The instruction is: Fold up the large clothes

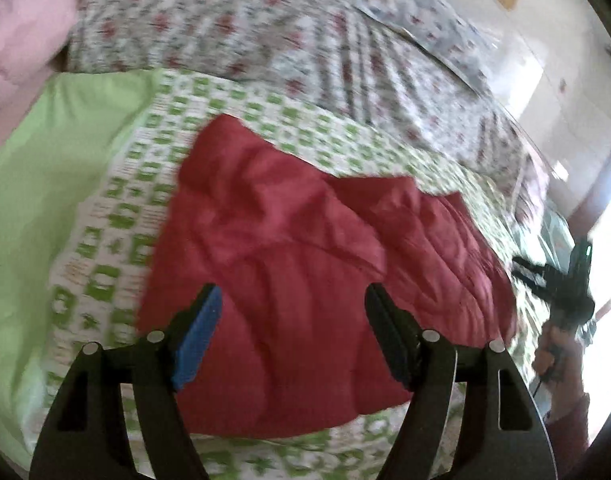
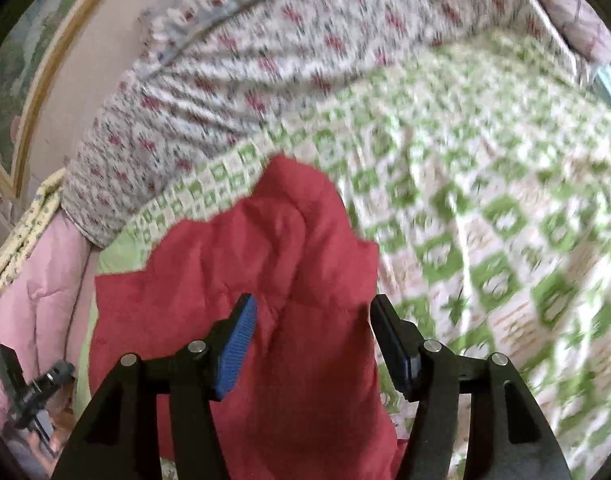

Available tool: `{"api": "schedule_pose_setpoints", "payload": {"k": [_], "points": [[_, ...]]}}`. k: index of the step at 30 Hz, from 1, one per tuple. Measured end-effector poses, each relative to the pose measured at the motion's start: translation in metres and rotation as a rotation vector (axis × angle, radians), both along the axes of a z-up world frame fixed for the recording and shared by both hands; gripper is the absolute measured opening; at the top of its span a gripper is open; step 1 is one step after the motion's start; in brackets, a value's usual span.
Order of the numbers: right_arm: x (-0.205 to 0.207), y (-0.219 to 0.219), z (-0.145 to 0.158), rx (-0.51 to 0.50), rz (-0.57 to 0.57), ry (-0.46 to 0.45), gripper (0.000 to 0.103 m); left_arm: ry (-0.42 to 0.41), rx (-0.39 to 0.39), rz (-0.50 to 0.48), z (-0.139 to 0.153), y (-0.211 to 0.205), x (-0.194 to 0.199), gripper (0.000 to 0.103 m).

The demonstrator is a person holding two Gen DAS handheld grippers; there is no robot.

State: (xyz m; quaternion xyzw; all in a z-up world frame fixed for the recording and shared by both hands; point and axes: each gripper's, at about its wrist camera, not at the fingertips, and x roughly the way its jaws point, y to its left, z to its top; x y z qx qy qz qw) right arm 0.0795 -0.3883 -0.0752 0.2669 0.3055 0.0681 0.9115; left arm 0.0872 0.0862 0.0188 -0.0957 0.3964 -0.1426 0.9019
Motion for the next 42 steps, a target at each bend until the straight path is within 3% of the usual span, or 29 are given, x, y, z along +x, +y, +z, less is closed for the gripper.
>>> {"api": "schedule_pose_setpoints", "payload": {"k": [4, 8, 11, 16, 24, 27, 31, 37, 42], "points": [[-0.011, 0.025, 0.026, -0.076, 0.059, -0.070, 0.070, 0.019, 0.054, -0.064, -0.012, -0.037, 0.000, 0.073], [-0.010, 0.085, 0.033, -0.190, 0.231, -0.101, 0.077, 0.026, 0.078, -0.114, -0.026, -0.064, 0.004, 0.073], [0.000, 0.132, 0.022, -0.332, 0.314, -0.089, 0.075, 0.024, 0.168, -0.099, -0.038, -0.075, 0.013, 0.073], [0.034, 0.163, -0.012, -0.417, 0.336, 0.000, 0.075, 0.033, 0.181, -0.077, -0.048, -0.069, 0.038, 0.074], [0.116, 0.142, -0.024, -0.346, 0.262, 0.125, 0.076, 0.124, 0.220, 0.054, -0.063, -0.052, 0.113, 0.074], [0.144, 0.132, -0.028, -0.312, 0.238, 0.168, 0.076, 0.182, 0.174, 0.094, -0.068, -0.040, 0.141, 0.074], [0.167, 0.114, -0.033, -0.246, 0.194, 0.203, 0.076, 0.199, 0.184, 0.151, -0.070, -0.028, 0.170, 0.075], [0.190, 0.094, -0.039, -0.155, 0.163, 0.233, 0.077, 0.281, 0.078, 0.202, -0.086, 0.001, 0.210, 0.076], [0.199, 0.086, -0.045, -0.129, 0.151, 0.249, 0.077, 0.287, 0.094, 0.206, -0.083, -0.002, 0.213, 0.076]]}}
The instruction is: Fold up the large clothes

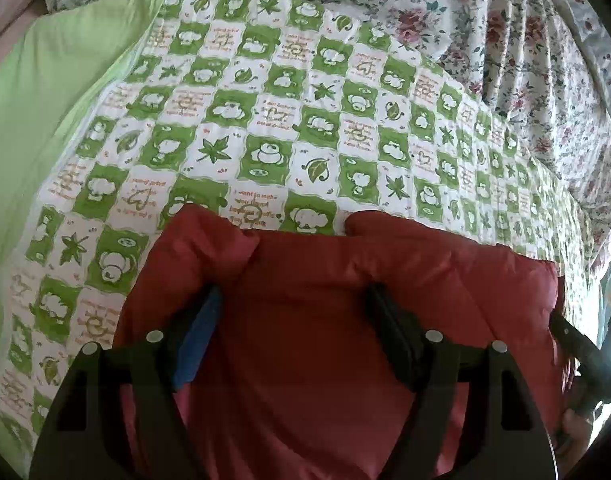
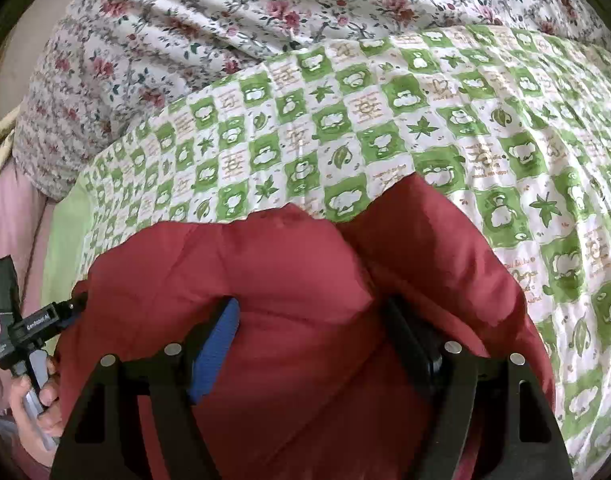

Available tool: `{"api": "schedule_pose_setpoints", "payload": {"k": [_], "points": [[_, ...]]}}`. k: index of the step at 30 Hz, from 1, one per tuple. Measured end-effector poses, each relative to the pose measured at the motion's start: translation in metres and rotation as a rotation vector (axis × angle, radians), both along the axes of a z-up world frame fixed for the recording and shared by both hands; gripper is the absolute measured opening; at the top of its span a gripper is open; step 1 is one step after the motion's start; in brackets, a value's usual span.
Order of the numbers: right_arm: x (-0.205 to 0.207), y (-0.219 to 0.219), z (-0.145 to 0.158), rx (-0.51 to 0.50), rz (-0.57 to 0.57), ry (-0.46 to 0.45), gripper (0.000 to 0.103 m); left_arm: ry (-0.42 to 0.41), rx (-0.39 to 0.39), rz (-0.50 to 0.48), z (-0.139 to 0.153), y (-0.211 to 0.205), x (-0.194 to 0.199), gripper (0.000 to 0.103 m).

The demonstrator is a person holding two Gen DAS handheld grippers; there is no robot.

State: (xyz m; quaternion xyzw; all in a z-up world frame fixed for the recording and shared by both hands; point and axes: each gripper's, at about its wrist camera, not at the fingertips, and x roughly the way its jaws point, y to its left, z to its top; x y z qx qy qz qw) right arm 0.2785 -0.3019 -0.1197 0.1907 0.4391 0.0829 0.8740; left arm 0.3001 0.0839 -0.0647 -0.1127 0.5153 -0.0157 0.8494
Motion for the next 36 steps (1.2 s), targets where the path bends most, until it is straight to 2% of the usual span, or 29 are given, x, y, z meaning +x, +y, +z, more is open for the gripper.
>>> {"api": "schedule_pose_setpoints", "payload": {"k": [5, 8, 12, 14, 15, 17, 21, 22, 25, 28, 32, 36], "points": [[0.003, -0.001, -0.003, -0.003, 0.000, 0.001, 0.077, -0.073, 0.008, -0.071, 0.031, -0.010, -0.040, 0.075], [0.004, -0.002, -0.003, -0.001, -0.001, 0.003, 0.077, -0.128, -0.007, -0.148, 0.049, -0.024, -0.094, 0.075], [0.004, -0.002, -0.003, -0.001, -0.003, 0.001, 0.077, -0.156, -0.036, -0.203, 0.056, -0.038, -0.148, 0.075], [0.003, -0.002, -0.003, -0.002, -0.008, 0.000, 0.077, -0.145, -0.069, -0.216, 0.052, -0.046, -0.172, 0.075], [0.001, -0.003, -0.001, -0.001, -0.015, -0.001, 0.076, -0.140, -0.070, -0.219, 0.050, -0.051, -0.174, 0.075], [-0.011, -0.003, 0.010, -0.015, -0.027, -0.031, 0.074, -0.148, -0.021, -0.214, 0.048, -0.057, -0.188, 0.075], [-0.066, 0.006, 0.044, -0.050, 0.002, -0.146, 0.078, -0.143, -0.016, -0.194, 0.043, -0.058, -0.195, 0.075], [-0.093, 0.012, 0.052, -0.056, 0.034, -0.187, 0.078, -0.144, -0.014, -0.192, 0.041, -0.057, -0.195, 0.075], [-0.146, 0.028, 0.058, -0.087, 0.104, -0.231, 0.078, -0.130, 0.008, -0.183, 0.030, -0.060, -0.192, 0.076], [-0.175, 0.044, 0.049, -0.141, 0.150, -0.212, 0.078, -0.135, 0.048, -0.187, 0.021, -0.067, -0.189, 0.079], [-0.175, 0.045, 0.018, -0.273, 0.123, -0.119, 0.078, -0.139, 0.071, -0.202, 0.013, -0.071, -0.180, 0.084], [-0.163, 0.017, 0.005, -0.224, 0.043, -0.091, 0.079, -0.139, 0.083, -0.224, 0.009, -0.073, -0.169, 0.089]]}}
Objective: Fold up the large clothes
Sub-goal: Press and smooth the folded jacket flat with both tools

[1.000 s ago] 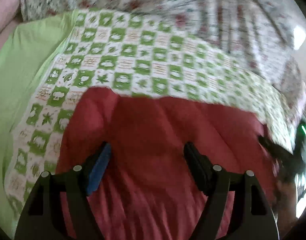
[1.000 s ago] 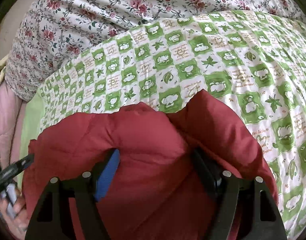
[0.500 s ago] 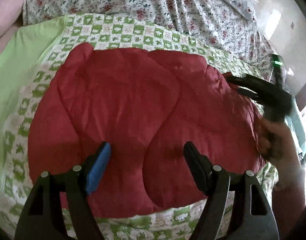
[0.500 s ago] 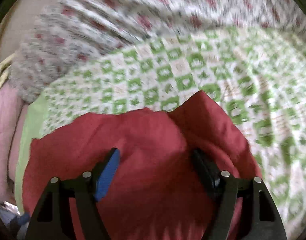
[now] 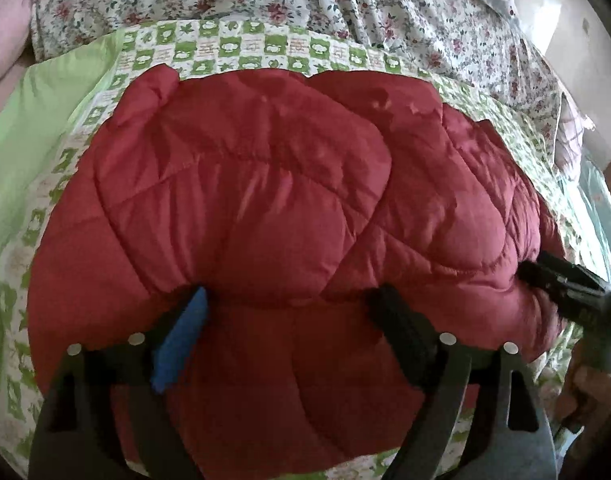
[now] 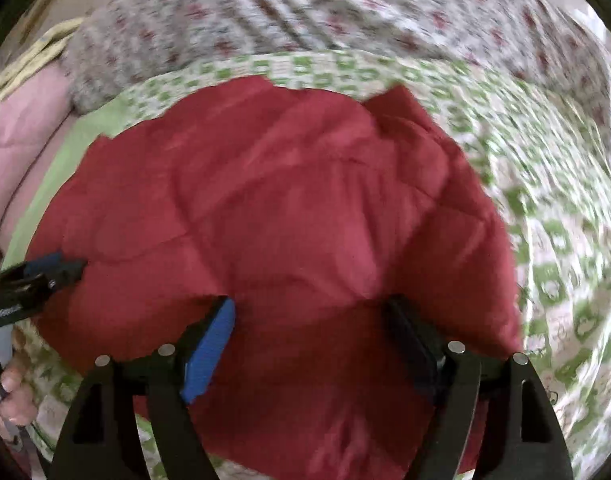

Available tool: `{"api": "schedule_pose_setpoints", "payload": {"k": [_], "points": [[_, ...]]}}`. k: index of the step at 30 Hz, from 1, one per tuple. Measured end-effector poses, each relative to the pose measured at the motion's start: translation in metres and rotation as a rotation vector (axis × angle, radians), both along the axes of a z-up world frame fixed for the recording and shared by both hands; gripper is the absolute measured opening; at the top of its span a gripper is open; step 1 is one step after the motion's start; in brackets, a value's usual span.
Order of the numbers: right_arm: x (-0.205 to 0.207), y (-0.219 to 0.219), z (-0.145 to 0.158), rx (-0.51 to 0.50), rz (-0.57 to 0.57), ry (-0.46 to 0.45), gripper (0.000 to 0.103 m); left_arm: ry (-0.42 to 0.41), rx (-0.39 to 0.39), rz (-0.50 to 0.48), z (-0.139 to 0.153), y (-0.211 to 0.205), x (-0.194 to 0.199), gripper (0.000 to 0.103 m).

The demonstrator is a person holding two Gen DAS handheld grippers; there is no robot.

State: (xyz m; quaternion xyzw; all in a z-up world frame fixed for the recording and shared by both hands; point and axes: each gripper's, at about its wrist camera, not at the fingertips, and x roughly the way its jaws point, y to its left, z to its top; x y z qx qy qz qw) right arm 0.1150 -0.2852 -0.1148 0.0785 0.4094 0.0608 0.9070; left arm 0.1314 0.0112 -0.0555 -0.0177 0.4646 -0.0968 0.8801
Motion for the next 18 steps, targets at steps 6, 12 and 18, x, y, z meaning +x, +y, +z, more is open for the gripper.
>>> {"api": "schedule_pose_setpoints", "payload": {"k": [6, 12, 18], "points": [[0.007, -0.006, -0.003, 0.021, -0.023, -0.008, 0.079, -0.008, 0.006, 0.018, 0.004, -0.001, 0.002, 0.091], [0.000, -0.003, -0.004, 0.031, -0.031, -0.017, 0.080, -0.015, -0.067, 0.036, 0.024, 0.013, -0.032, 0.091], [-0.004, -0.001, -0.004, 0.041, -0.037, -0.021, 0.080, 0.011, -0.036, 0.079, 0.019, 0.022, -0.050, 0.091]]}}
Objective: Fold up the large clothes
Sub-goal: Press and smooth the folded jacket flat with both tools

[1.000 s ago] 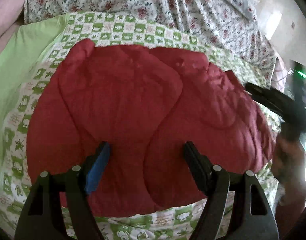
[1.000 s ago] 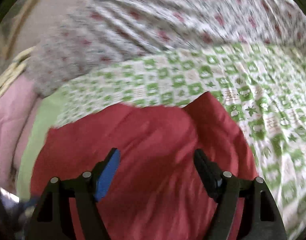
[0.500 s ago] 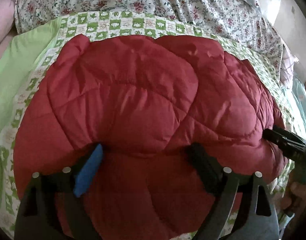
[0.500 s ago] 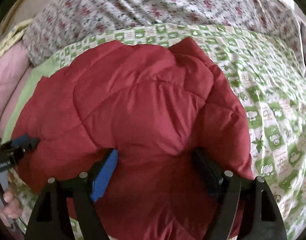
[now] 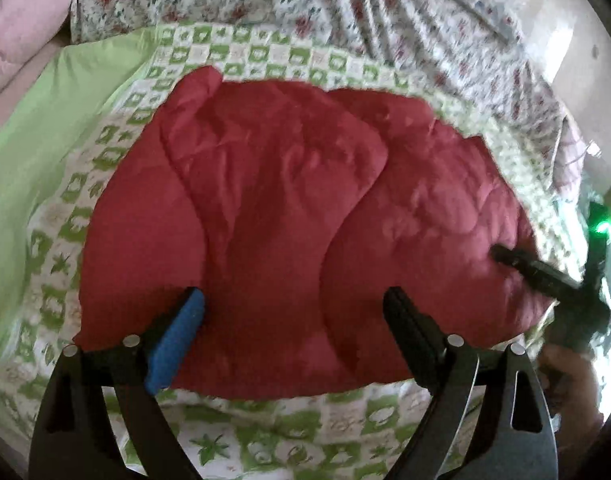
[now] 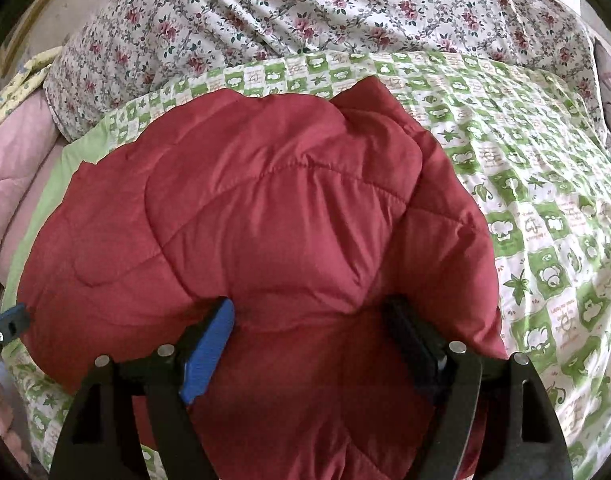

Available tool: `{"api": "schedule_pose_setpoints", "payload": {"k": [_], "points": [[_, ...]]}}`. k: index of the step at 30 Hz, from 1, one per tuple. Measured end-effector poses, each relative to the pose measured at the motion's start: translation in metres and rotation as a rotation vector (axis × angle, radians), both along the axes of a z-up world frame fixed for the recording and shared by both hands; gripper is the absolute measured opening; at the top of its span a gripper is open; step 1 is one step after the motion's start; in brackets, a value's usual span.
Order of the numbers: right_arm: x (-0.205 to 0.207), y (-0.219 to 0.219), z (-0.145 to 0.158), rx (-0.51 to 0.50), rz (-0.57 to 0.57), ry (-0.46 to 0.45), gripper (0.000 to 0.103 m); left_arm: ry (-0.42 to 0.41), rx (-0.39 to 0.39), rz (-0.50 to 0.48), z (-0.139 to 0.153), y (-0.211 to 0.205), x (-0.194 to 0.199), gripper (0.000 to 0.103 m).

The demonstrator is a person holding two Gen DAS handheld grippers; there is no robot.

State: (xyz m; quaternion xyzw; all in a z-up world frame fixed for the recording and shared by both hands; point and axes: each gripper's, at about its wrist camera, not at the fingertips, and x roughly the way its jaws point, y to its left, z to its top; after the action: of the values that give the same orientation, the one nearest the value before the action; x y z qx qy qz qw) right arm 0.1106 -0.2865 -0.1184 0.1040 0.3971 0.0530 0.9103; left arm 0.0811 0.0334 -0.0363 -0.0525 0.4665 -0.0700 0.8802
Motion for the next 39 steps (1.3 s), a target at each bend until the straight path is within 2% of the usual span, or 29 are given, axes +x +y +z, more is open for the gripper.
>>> {"api": "schedule_pose_setpoints", "payload": {"k": [4, 8, 12, 14, 17, 19, 23, 33, 36, 39], "points": [[-0.008, -0.001, 0.005, 0.008, -0.008, -0.018, 0.080, 0.009, 0.072, -0.002, -0.013, -0.008, 0.004, 0.093], [-0.040, 0.009, 0.022, 0.006, -0.025, -0.080, 0.081, 0.011, 0.082, 0.001, -0.014, -0.010, 0.007, 0.093], [-0.058, 0.034, 0.031, -0.002, 0.078, -0.105, 0.081, 0.010, 0.089, 0.004, -0.014, -0.011, 0.008, 0.094], [-0.054, 0.049, 0.029, -0.032, 0.130, -0.081, 0.081, 0.009, 0.095, 0.004, -0.014, -0.012, 0.007, 0.094], [-0.043, 0.058, 0.017, -0.097, 0.124, -0.046, 0.082, 0.009, 0.093, 0.001, -0.014, -0.012, 0.007, 0.094], [-0.037, 0.053, 0.009, -0.074, 0.109, -0.020, 0.090, 0.006, 0.100, -0.004, -0.015, -0.014, 0.007, 0.094], [-0.028, 0.042, 0.005, -0.023, 0.098, 0.002, 0.091, -0.002, 0.107, -0.003, -0.016, -0.014, 0.006, 0.095], [-0.030, 0.043, 0.003, -0.027, 0.096, 0.001, 0.091, -0.009, 0.107, -0.012, -0.013, -0.014, 0.007, 0.095], [-0.035, 0.045, 0.012, -0.028, 0.089, -0.018, 0.091, -0.026, 0.083, -0.026, -0.002, -0.013, 0.007, 0.095], [-0.037, 0.046, 0.035, -0.014, 0.094, -0.083, 0.089, -0.049, 0.061, -0.027, 0.012, -0.011, 0.013, 0.095]]}}
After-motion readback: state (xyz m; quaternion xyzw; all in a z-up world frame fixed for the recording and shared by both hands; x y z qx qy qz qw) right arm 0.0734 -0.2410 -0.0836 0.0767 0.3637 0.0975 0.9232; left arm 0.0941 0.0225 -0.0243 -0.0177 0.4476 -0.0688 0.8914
